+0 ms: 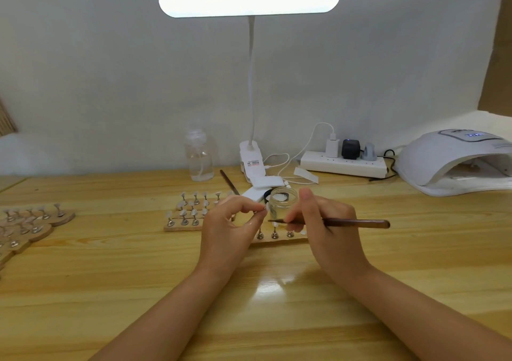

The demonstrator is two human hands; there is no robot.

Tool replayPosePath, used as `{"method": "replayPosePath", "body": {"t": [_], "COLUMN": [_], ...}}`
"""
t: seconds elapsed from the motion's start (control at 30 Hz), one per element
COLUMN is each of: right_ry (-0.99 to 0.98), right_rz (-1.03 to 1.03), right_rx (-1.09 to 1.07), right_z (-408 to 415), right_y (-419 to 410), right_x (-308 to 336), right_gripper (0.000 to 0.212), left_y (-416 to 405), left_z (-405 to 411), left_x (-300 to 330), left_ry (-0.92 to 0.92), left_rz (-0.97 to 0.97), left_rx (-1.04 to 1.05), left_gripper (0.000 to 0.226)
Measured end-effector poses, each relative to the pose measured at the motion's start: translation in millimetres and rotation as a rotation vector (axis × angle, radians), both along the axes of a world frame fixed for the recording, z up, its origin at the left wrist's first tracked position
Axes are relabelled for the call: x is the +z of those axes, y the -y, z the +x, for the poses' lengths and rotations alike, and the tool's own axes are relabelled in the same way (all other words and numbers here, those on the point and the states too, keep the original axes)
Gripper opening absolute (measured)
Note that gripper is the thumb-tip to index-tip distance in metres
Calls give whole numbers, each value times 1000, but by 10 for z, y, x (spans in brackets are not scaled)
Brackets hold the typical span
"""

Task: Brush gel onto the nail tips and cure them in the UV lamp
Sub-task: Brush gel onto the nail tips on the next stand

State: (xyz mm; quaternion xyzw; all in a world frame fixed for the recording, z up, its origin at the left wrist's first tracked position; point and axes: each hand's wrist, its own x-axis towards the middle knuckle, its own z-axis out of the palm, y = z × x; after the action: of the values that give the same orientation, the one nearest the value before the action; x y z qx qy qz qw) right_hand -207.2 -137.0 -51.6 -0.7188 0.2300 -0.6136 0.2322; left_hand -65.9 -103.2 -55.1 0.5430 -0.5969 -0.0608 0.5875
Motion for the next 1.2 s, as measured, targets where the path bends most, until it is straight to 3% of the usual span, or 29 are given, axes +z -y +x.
{"method": "replayPosePath", "body": {"t": [0.27, 0.4, 0.53, 0.63, 0.8, 0.9, 1.03, 1.2], "right_ry": [48, -4, 53, 7, 69, 29, 64, 52], "right_rz": [75, -14, 81, 26, 137, 68, 196, 157], "right_rx": [21, -35, -1, -35, 20, -16, 42, 21], "right_z": [-2, 4, 8, 7, 7, 11, 12, 17], "right_y": [1, -3, -6, -18, -35, -37, -58, -56], "right_x": [17, 44, 38, 58, 55, 67, 70, 81], "right_gripper": [40, 33, 36, 29, 39, 33, 39, 33], "left_y": [-4, 9, 13, 19, 14, 12, 23, 29], "left_z": [-4, 0, 0, 5, -2, 1, -2, 3], "left_x": [5, -4, -9, -14, -12, -13, -20, -31], "left_ry": [3, 10, 5, 4, -8, -12, -20, -29], "left_rz": [3, 7, 16, 18, 27, 23, 26, 18], "left_rx": [1, 4, 6, 3, -1, -6, 0, -6], "left_gripper": [22, 22, 24, 24, 25, 27, 29, 31]}}
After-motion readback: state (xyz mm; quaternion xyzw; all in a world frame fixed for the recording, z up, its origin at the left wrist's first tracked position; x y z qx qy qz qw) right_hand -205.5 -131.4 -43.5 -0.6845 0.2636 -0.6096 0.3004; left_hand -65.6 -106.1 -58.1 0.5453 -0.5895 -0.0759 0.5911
